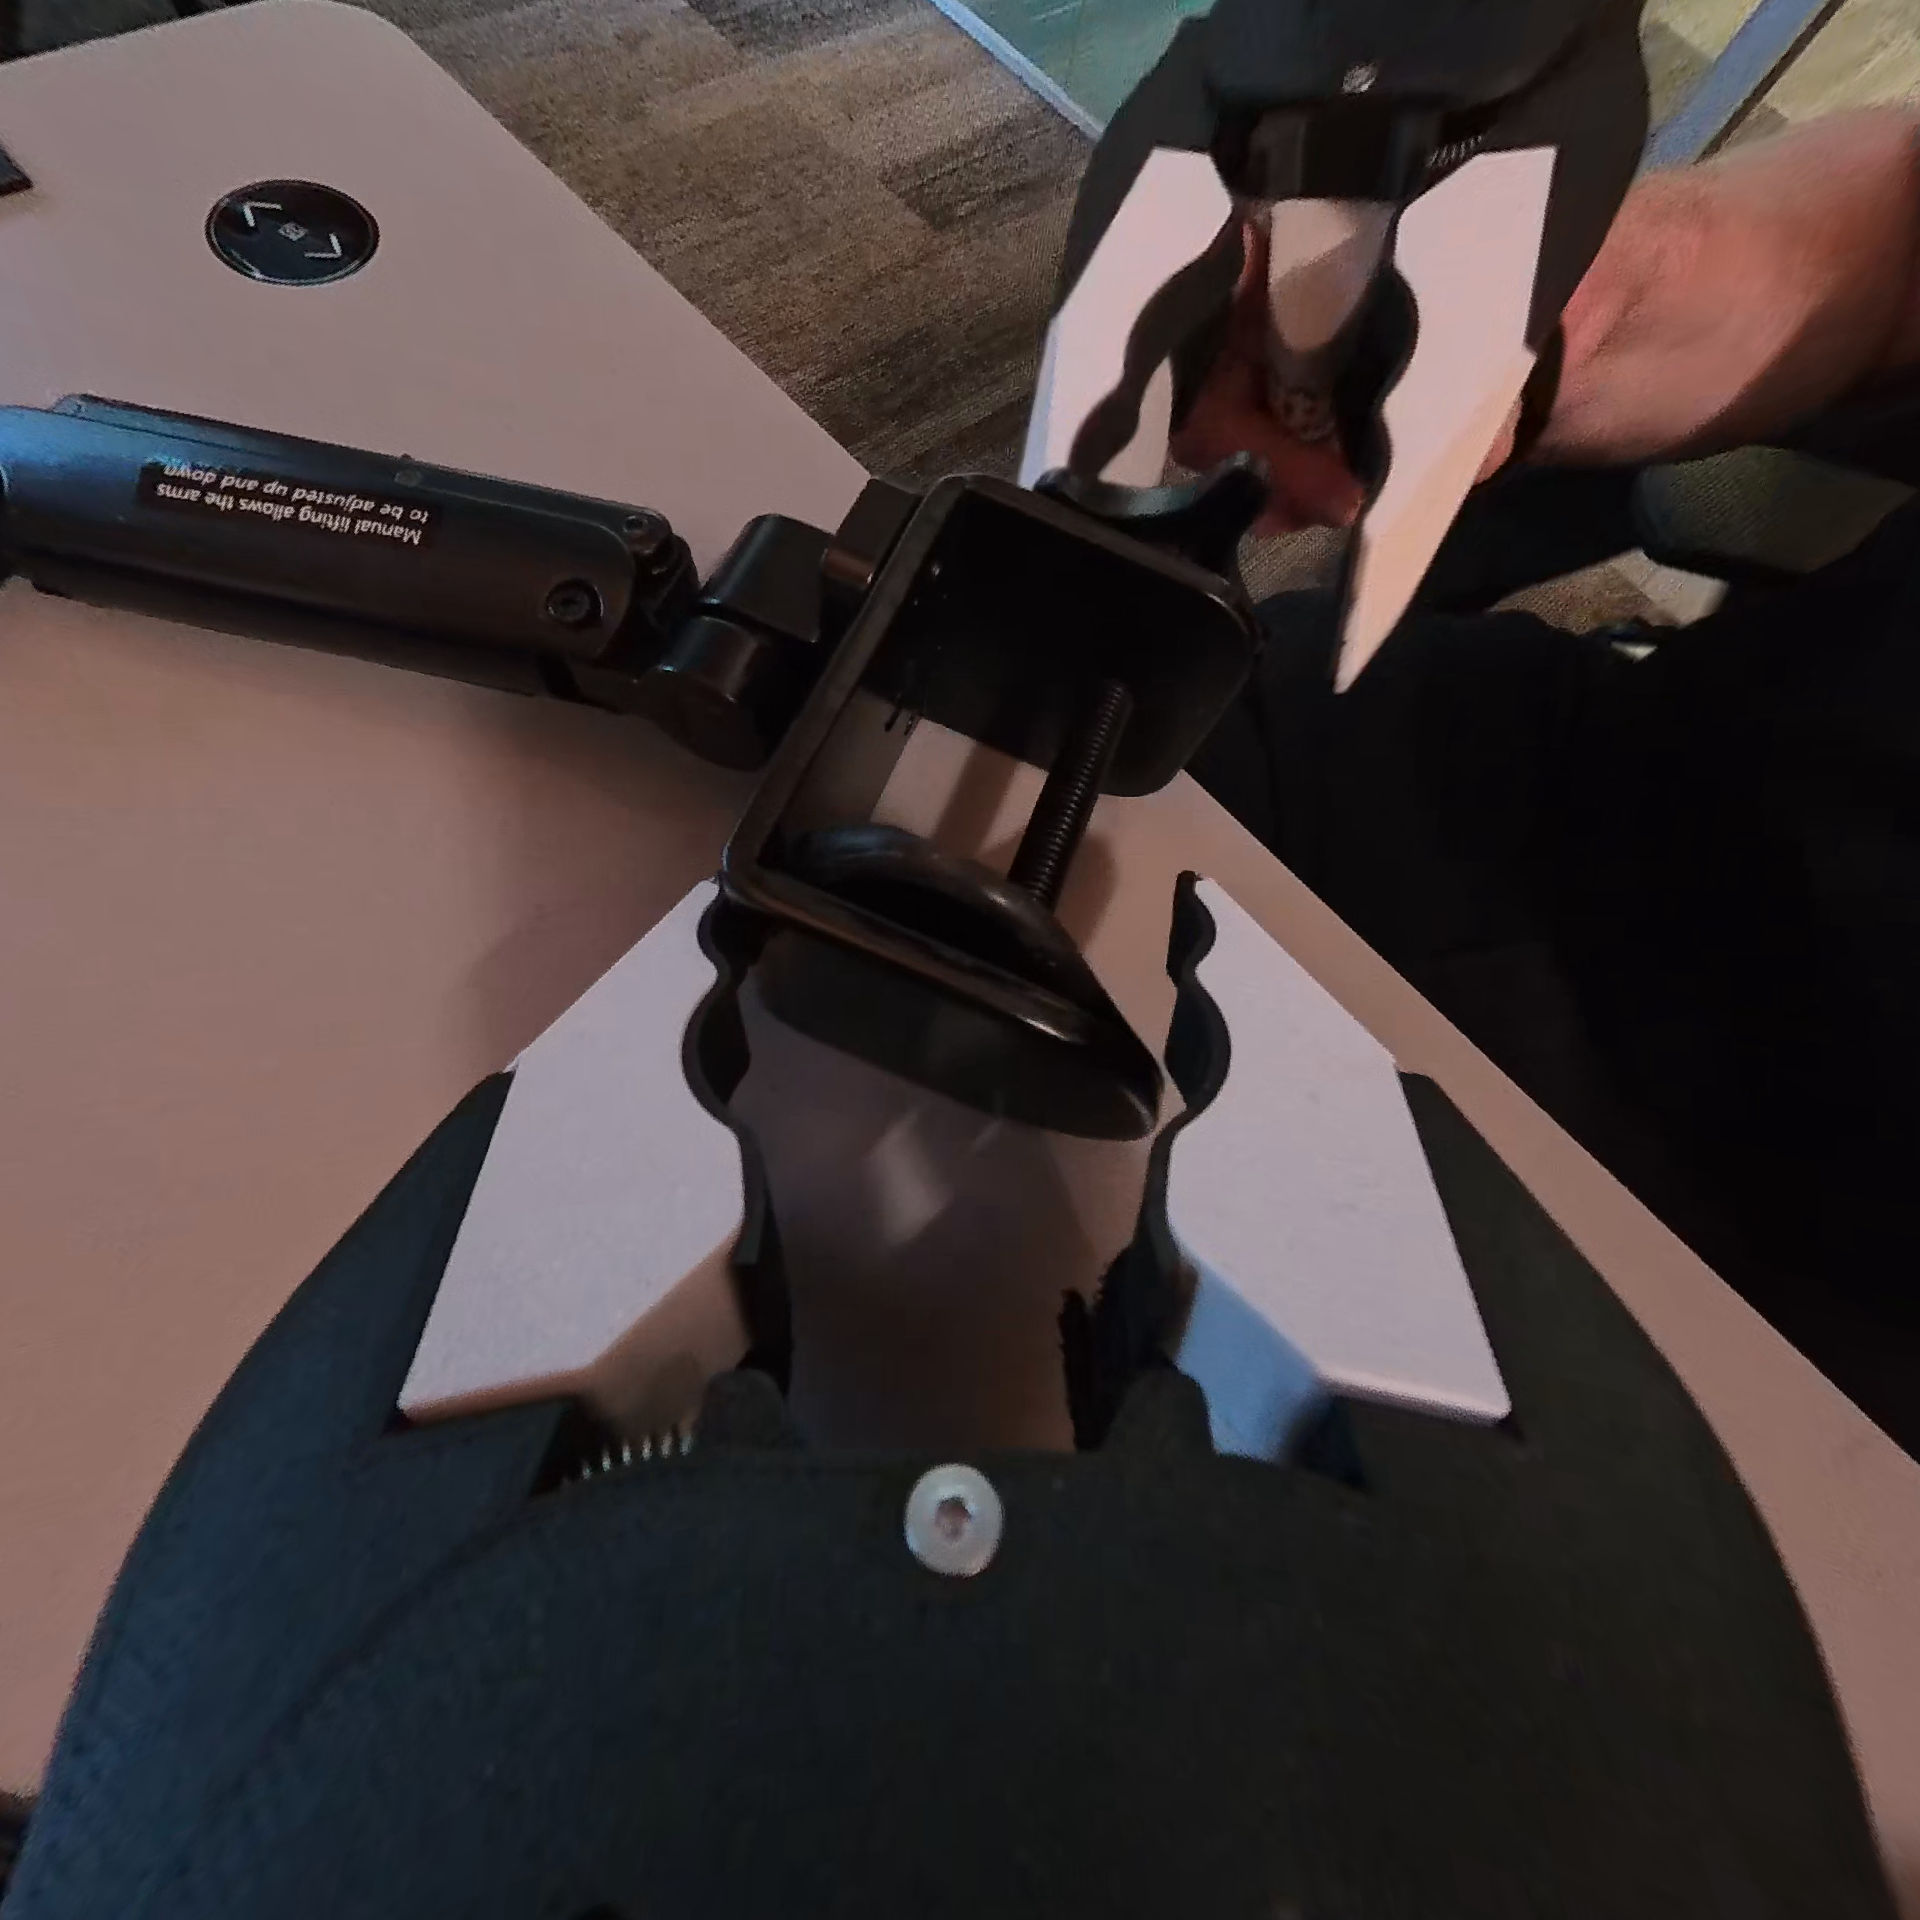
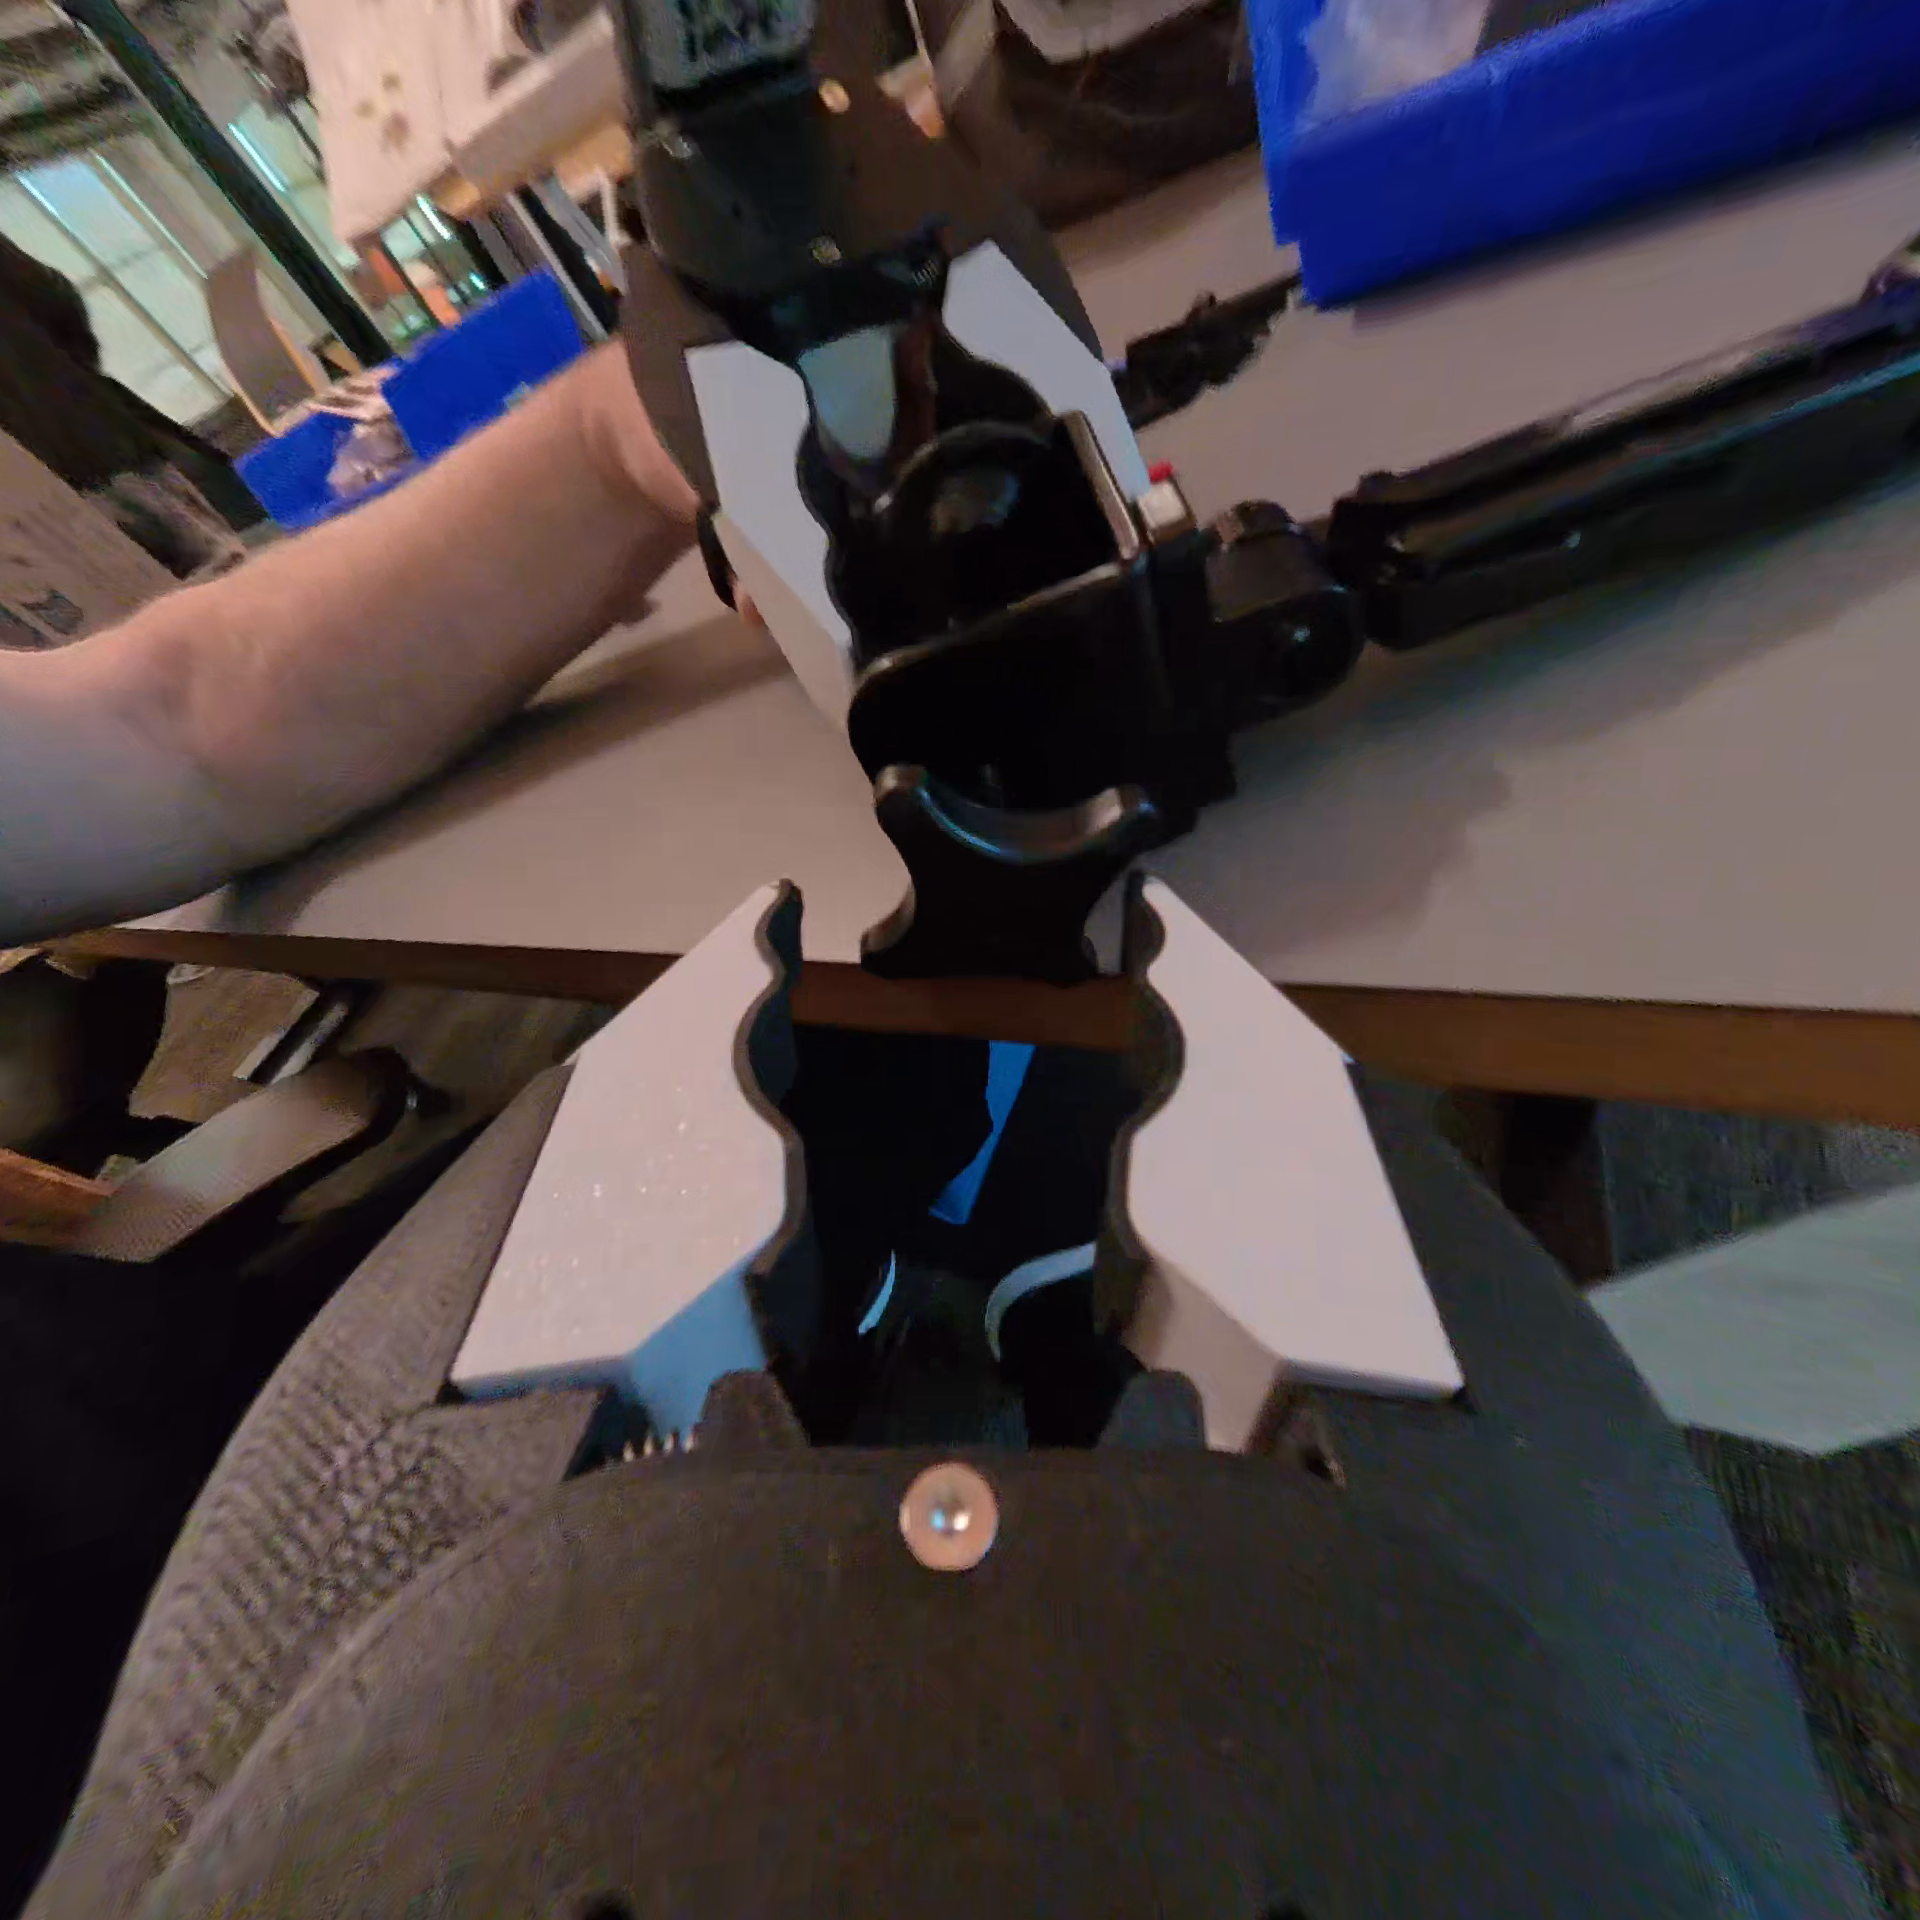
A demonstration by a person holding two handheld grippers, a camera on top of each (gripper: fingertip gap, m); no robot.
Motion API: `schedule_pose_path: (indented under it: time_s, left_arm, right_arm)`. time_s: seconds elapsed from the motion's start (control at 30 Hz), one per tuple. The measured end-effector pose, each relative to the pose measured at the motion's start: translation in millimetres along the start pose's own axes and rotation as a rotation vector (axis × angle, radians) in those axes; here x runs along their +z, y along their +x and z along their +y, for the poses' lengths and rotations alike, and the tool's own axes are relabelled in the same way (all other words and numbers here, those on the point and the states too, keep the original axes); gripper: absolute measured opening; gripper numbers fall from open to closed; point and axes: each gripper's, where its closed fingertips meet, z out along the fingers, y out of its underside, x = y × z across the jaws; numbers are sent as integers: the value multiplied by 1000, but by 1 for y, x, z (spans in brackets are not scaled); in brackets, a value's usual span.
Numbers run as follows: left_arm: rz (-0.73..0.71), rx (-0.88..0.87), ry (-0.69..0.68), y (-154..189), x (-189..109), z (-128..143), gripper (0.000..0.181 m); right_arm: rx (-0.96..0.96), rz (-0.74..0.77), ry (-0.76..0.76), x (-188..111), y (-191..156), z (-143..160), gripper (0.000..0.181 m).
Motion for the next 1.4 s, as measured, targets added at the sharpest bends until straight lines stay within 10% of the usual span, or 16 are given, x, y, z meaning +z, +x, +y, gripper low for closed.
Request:
schedule_pose_path:
  time_s: [0.5, 0.83, 1.1, 1.4]
  left_arm:
    - [19, -8, 11, 0, -2, -1, 80]
    - [25, -57, 1, -4, -3, 3, 76]
    - [34, -54, -4, -1, 2, 0, 76]
    - [6, -42, -29, -2, 5, 2, 77]
  right_arm:
    - [-610, 257, -137, 0, 20, -4, 41]
    - [-1388, 636, -136, -3, 23, -27, 37]
    - [-628, 316, -29, -22, 13, -9, 83]
    - [81, 3, 172, -5, 5, -11, 57]
